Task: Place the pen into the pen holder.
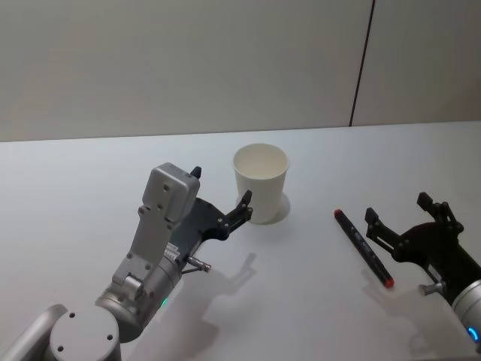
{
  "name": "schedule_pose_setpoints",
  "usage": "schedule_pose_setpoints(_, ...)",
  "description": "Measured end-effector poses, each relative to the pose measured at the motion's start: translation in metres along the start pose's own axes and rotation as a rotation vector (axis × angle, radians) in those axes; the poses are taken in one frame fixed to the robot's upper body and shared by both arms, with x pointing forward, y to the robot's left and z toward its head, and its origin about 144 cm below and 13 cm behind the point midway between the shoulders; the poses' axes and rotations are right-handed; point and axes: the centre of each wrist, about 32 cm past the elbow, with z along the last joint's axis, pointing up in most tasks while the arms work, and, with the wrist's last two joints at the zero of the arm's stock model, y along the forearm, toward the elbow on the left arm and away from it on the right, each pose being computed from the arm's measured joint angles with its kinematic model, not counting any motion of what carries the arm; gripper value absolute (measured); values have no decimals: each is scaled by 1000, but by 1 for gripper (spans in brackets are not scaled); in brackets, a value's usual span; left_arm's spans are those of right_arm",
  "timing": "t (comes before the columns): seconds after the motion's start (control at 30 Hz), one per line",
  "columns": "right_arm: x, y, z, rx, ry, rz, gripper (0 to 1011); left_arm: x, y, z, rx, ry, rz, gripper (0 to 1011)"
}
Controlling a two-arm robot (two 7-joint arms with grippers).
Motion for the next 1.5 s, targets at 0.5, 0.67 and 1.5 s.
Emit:
schedule_pose_setpoints(0.5, 0, 0, 0, 0, 0, 0, 1001, 0, 0, 0, 0, 0, 0, 1000)
schedule_pose_setpoints(0.67, 0, 0, 0, 0, 0, 0, 1001, 0, 0, 0, 0, 0, 0, 1000)
schedule_pose_setpoints(1.5, -1, 3, 3, -28, 6, -8, 1001, 0, 0, 0, 0, 0, 0, 1000)
